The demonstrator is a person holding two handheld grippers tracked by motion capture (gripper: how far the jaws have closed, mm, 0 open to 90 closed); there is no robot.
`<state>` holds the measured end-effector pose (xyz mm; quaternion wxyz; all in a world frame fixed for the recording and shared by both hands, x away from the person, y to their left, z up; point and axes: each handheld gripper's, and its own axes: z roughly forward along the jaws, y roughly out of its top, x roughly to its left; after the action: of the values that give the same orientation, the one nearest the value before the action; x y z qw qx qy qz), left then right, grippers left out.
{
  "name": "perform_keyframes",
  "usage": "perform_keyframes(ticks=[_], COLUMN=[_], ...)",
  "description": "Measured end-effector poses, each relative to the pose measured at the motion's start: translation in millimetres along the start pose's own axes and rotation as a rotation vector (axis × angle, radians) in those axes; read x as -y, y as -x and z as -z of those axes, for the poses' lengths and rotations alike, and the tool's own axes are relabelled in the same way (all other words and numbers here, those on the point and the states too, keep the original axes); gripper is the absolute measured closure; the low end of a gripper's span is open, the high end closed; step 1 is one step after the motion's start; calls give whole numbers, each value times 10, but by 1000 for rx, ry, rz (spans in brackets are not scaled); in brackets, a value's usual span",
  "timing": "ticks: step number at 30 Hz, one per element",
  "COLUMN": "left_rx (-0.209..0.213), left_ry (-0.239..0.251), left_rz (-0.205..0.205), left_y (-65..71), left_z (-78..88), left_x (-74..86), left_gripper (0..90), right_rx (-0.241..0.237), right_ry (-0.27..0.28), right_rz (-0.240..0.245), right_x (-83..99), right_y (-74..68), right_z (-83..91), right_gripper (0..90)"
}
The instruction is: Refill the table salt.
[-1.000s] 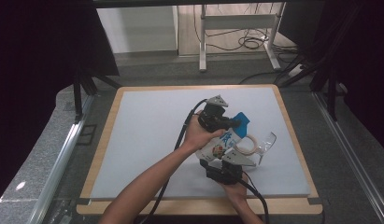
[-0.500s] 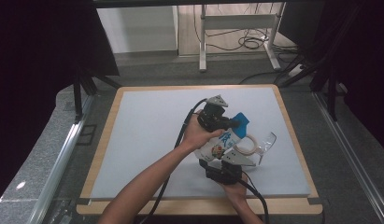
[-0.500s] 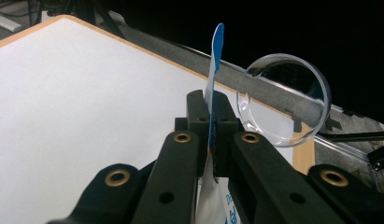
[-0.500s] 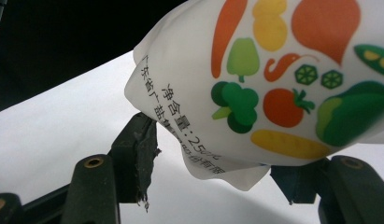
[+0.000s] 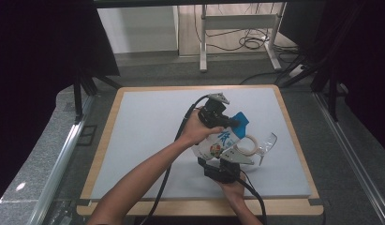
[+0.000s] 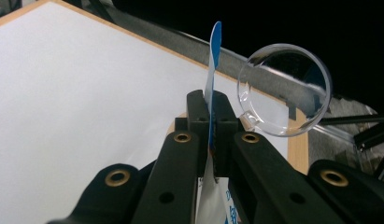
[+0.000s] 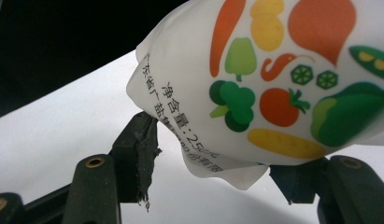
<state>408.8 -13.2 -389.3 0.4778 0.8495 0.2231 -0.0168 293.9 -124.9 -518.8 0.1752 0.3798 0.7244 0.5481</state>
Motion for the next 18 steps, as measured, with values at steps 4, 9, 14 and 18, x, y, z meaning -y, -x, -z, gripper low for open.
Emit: perform_keyframes(ticks=[4, 9, 14, 18], left_rx=[4, 5, 3, 1], left_ry=[-24, -73, -93, -104], left_rz=[-2, -31, -47, -47], left_y=[-44, -31, 5, 17], left_z=[3, -18, -56, -76], left_x=[-41, -90, -142, -164], left_gripper=[900, 900, 900, 900], right_rx=[6, 18, 18, 22], right_ry=[4, 11, 25, 27], right_rz=[-17, -24, -40, -42], right_x=[-29, -23, -30, -30], right_y=[-10, -25, -28, -20], right_z=[-42, -41, -12, 5], right_gripper=[393, 393, 393, 393])
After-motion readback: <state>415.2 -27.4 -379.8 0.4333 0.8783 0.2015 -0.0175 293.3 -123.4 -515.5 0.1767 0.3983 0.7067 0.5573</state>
